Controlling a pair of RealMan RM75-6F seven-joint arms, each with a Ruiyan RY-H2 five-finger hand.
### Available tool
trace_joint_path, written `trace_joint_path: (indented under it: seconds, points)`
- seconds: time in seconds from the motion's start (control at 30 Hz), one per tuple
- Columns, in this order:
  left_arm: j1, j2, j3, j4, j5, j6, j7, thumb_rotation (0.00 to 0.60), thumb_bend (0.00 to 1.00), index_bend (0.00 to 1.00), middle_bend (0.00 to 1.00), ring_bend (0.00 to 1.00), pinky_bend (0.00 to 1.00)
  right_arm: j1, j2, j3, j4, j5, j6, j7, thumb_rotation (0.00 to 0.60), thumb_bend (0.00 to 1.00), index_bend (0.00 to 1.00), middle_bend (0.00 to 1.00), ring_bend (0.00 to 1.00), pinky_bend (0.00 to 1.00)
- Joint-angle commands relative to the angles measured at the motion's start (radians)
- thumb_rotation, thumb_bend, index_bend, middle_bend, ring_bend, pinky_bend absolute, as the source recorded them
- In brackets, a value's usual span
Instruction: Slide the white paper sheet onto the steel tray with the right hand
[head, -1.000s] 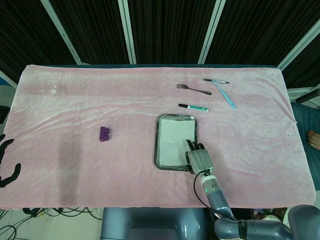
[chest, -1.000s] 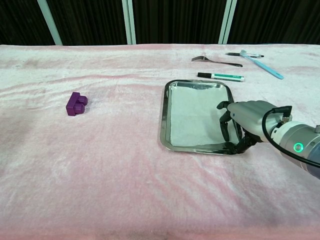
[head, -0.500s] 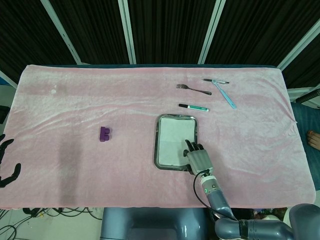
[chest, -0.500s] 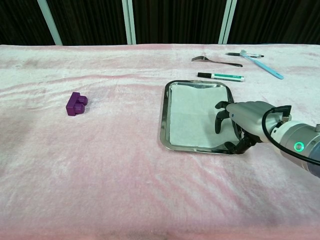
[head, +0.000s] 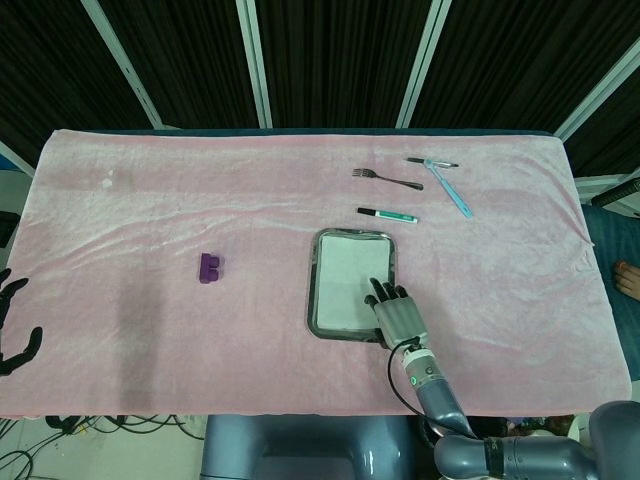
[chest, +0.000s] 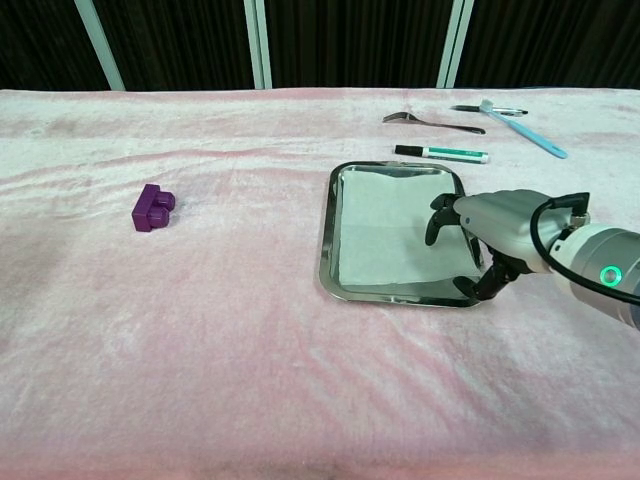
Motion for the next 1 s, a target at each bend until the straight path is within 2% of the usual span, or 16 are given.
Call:
trace_joint_path:
  seconds: [0.03,0.23,0.37,0.57,0.83,1.0]
  points:
    - [0.000,0.000,0.000,0.000,-0.001,0.000,-0.001,0.600,0.40,0.15,0.04,0.00,0.00,0.028,0.040,0.001,-0.052,0.072,-0.006,-0.056,0.600,0.35,0.23,0.03,0.09,0.16]
    - [0.000,0.000,0.000,0.000,-0.001,-0.002,0.000,0.600,0.40,0.15,0.04,0.00,0.00,0.076,0.100,0.009,-0.133,0.207,-0.031,-0.104,0.600,0.35,0.20,0.03,0.09,0.16]
    - [0.000,0.000,-0.001,-0.001,-0.002,-0.001,0.000,0.600,0.40,0.15,0.04,0.00,0.00,0.089,0.107,0.019,-0.140,0.236,-0.046,-0.078,0.600,0.35,0.20,0.03,0.09,0.16]
    - [0.000,0.000,-0.002,-0.002,-0.004,0.000,0.000,0.600,0.39,0.15,0.04,0.00,0.00,0.085,0.068,0.018,-0.084,0.138,-0.039,0.004,0.600,0.38,0.20,0.04,0.09,0.16]
    - [0.001,0.000,-0.004,-0.002,-0.006,0.002,-0.003,0.600,0.39,0.15,0.04,0.00,0.00,0.062,-0.019,0.005,0.075,-0.031,-0.060,0.160,0.600,0.40,0.20,0.10,0.14,0.17]
    - [0.001,0.000,-0.003,-0.003,-0.005,0.001,-0.002,0.600,0.40,0.15,0.04,0.00,0.00,0.067,-0.062,0.005,0.146,-0.043,-0.088,0.195,0.600,0.40,0.20,0.10,0.14,0.17]
